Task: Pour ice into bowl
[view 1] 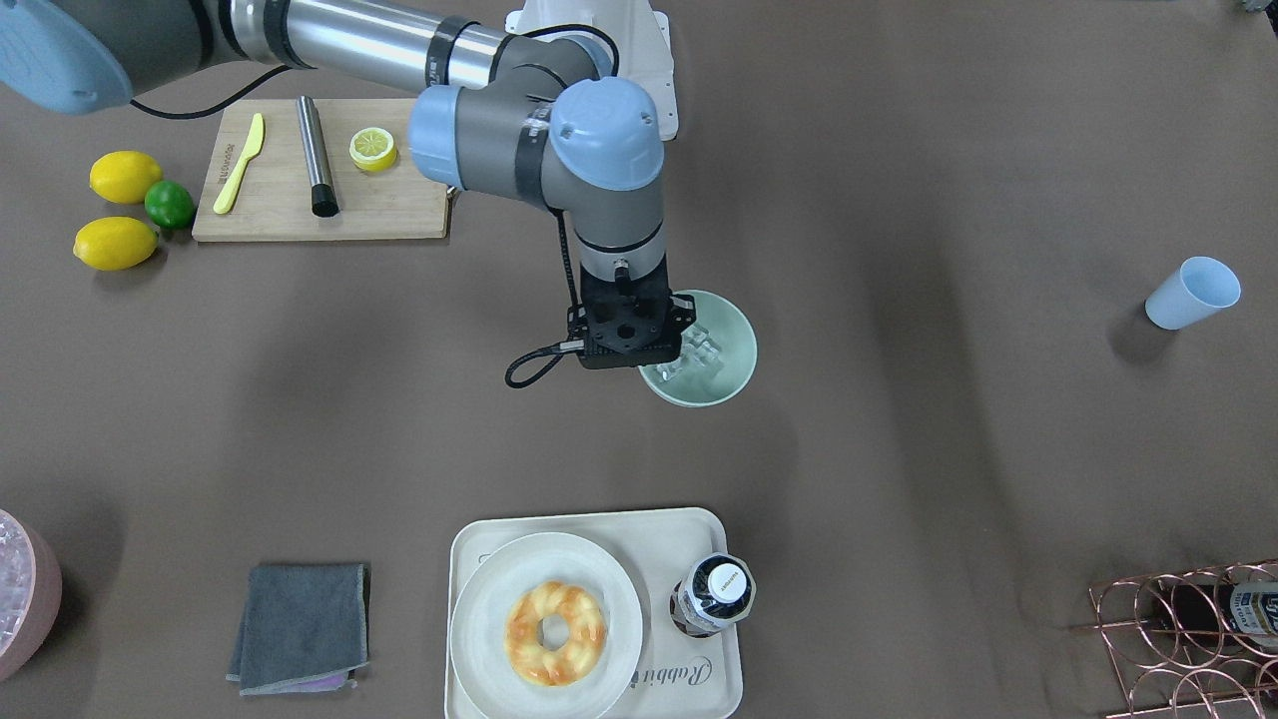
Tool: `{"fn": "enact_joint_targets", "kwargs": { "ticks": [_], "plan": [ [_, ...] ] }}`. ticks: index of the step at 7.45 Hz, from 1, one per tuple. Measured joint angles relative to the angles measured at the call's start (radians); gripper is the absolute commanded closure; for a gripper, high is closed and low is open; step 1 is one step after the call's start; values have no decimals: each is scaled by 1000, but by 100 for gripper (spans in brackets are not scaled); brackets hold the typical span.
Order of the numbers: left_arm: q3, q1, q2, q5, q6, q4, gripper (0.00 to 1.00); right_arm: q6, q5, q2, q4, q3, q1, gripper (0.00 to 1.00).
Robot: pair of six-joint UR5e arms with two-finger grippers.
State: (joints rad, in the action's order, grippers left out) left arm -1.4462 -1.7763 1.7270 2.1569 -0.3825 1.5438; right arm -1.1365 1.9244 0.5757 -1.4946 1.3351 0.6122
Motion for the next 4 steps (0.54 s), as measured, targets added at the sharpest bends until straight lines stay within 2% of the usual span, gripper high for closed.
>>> {"fn": "enact_joint_targets", "kwargs": {
  "ticks": [2, 4],
  "plan": [
    [-99, 1, -50, 52, 29, 21, 3, 153, 72, 166, -40, 170, 91, 100],
    [-120, 50, -75, 128, 34, 62, 3, 315, 156, 348, -47, 287, 213, 100]
  ]
}}
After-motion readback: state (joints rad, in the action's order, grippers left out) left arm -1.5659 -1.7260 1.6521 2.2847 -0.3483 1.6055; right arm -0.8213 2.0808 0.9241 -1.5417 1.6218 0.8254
